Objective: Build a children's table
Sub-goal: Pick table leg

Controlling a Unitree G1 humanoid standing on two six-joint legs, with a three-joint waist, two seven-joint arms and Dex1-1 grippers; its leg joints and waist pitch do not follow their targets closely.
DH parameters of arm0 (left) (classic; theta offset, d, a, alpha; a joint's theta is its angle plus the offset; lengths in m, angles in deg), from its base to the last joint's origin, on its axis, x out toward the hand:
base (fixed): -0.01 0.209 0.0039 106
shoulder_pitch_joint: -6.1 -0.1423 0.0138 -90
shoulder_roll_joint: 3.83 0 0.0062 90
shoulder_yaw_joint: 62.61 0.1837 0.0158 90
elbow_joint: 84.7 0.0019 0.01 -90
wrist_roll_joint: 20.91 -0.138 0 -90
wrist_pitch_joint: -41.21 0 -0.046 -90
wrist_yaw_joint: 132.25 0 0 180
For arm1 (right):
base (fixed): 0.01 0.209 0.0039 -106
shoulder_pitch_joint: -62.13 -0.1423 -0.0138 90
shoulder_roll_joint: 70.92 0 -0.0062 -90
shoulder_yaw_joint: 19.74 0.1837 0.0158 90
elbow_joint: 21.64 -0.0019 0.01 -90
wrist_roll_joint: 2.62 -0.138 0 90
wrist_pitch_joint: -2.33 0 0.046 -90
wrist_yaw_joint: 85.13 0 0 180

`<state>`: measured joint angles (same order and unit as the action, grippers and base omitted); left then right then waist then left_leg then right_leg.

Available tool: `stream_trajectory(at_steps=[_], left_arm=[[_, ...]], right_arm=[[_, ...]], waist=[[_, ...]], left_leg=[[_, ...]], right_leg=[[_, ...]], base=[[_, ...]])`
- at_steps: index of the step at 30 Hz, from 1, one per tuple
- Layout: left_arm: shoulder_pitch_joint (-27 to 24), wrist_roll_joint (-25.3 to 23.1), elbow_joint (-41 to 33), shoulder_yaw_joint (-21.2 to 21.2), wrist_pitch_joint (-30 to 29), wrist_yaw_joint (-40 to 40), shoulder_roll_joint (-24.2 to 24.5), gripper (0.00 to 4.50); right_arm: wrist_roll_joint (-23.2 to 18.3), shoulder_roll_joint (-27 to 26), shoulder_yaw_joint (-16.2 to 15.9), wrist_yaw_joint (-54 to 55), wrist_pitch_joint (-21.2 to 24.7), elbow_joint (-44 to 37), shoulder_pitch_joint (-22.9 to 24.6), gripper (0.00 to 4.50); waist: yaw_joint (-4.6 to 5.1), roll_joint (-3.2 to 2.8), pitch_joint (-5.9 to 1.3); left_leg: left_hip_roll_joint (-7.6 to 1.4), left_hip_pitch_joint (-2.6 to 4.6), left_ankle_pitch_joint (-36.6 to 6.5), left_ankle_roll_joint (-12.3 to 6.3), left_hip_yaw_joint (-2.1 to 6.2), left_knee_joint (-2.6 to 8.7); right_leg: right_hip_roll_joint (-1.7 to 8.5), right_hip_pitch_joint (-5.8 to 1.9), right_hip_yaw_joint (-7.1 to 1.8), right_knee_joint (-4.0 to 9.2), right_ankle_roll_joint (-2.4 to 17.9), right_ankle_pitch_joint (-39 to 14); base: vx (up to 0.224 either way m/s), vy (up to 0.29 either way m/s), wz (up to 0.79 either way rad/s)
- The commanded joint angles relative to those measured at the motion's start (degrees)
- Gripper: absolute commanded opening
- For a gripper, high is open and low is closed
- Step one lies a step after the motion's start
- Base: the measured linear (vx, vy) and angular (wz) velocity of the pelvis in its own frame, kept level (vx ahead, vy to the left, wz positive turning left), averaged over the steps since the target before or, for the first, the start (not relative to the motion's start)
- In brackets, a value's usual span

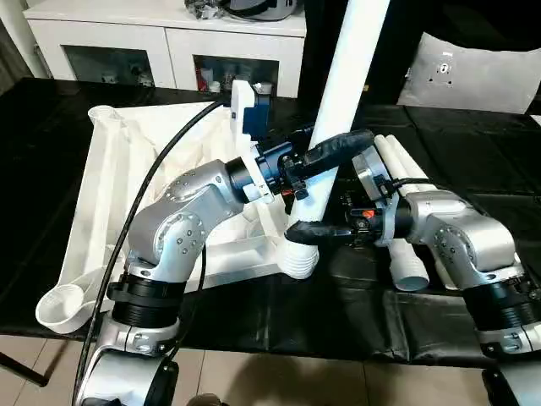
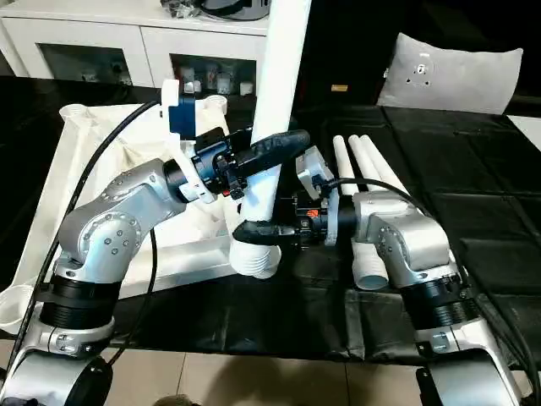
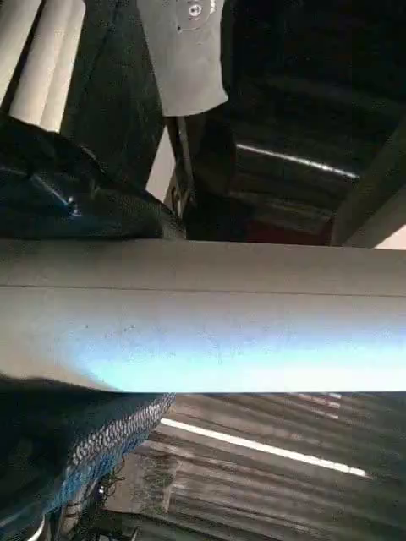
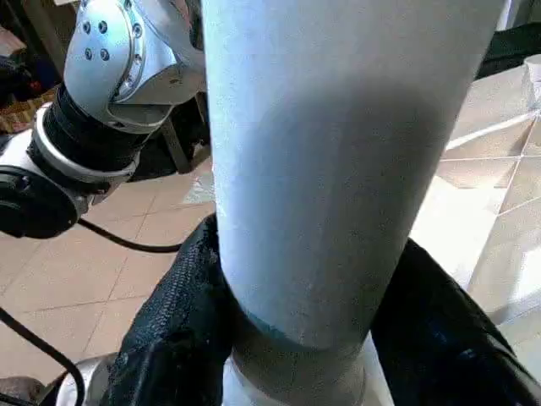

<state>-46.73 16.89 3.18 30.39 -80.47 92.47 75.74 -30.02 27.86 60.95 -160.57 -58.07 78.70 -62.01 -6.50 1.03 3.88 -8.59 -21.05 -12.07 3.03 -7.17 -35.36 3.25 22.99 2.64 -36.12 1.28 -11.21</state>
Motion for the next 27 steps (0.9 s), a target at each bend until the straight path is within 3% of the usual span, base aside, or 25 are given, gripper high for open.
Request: stream_trajectory(at_steps=[1, 6, 10, 11, 16, 17, 20, 27], left_arm=[[0.8, 0.1, -0.4, -0.1, 0.7, -0.4, -0.8, 1.79], [0.6, 0.2, -0.6, 0.2, 0.5, 0.0, -0.6, 1.79], [0.3, 0.4, -1.0, 0.4, 0.2, 0.3, -0.5, 1.79], [0.2, 0.6, -1.2, 0.6, 0.0, 0.6, -0.5, 1.79], [0.2, 0.6, -1.3, 0.7, -0.1, 0.9, -0.4, 1.79], [0.2, 0.6, -1.3, 0.7, -0.2, 0.9, -0.3, 1.79], [0.2, 0.7, -1.3, 0.7, -0.2, 0.9, -0.3, 1.79], [0.4, 0.7, -1.0, 0.7, -0.2, 0.7, -0.4, 1.79]], right_arm=[[0.8, -0.5, -0.2, 0.9, -1.2, 0.4, -0.1, 2.44], [1.0, -0.7, -0.2, 1.3, -0.9, 1.0, -0.3, 2.93], [0.8, -0.7, -0.2, 1.0, -0.7, 0.9, -0.2, 3.01], [0.3, -0.6, -0.2, 0.4, -0.3, 0.7, -0.2, 2.75], [-0.4, -0.4, 0.4, -0.3, 0.3, 0.8, -0.1, 2.5], [-0.6, -0.4, 0.4, -0.4, 0.5, 0.6, 0.0, 2.28], [-1.1, -0.5, 0.4, -0.7, 1.1, 0.3, 0.2, 2.06], [0.0, -0.9, 0.1, 0.2, 0.6, 1.4, 0.3, 1.88]], waist=[[-0.18, -0.19, -4.49], [-0.17, -0.16, -4.5], [-0.14, -0.23, -4.49], [-0.18, -0.29, -4.53], [-0.14, -0.26, -4.51], [-0.21, -0.62, -4.5], [-0.18, -0.41, -4.57], [-0.2, -0.49, -4.53]], left_leg=[[-3.66, 0.03, -2.1, -3.6, 0.27, 3.64], [-3.62, 0.03, -2.0, -3.52, 0.24, 3.63], [-3.65, 0.06, -2.0, -3.49, 0.26, 3.64], [-3.67, 0.08, -1.9, -3.58, 0.27, 3.64], [-3.67, 0.06, -2.1, -3.83, 0.27, 3.63], [-3.7, 0.11, -2.1, -3.76, 0.34, 3.63], [-3.7, 0.08, -2.0, -3.79, 0.3, 3.6], [-3.7, 0.1, -2.4, -3.34, 0.3, 3.65]], right_leg=[[4.87, -4.24, -2.51, 3.59, 15.6, -1.7], [4.87, -4.22, -2.53, 3.6, 15.6, -1.8], [4.85, -4.23, -2.52, 3.59, 15.6, -1.6], [4.84, -4.22, -2.51, 3.53, 15.6, -1.3], [4.85, -4.27, -2.48, 3.55, 15.8, -1.2], [4.86, -4.19, -2.48, 3.51, 15.9, -1.3], [4.87, -4.28, -2.5, 3.49, 16.0, -0.6], [4.89, -4.25, -2.51, 3.57, 15.9, -1.2]], base=[[0.0, 0.0, 0.0], [0.0, 0.0, 0.0], [0.0, 0.0, 0.0], [0.0, 0.0, 0.0], [0.0, 0.0, 0.0], [0.0, 0.0, 0.0], [0.0, 0.0, 0.0], [0.0, 0.0, 0.0]])
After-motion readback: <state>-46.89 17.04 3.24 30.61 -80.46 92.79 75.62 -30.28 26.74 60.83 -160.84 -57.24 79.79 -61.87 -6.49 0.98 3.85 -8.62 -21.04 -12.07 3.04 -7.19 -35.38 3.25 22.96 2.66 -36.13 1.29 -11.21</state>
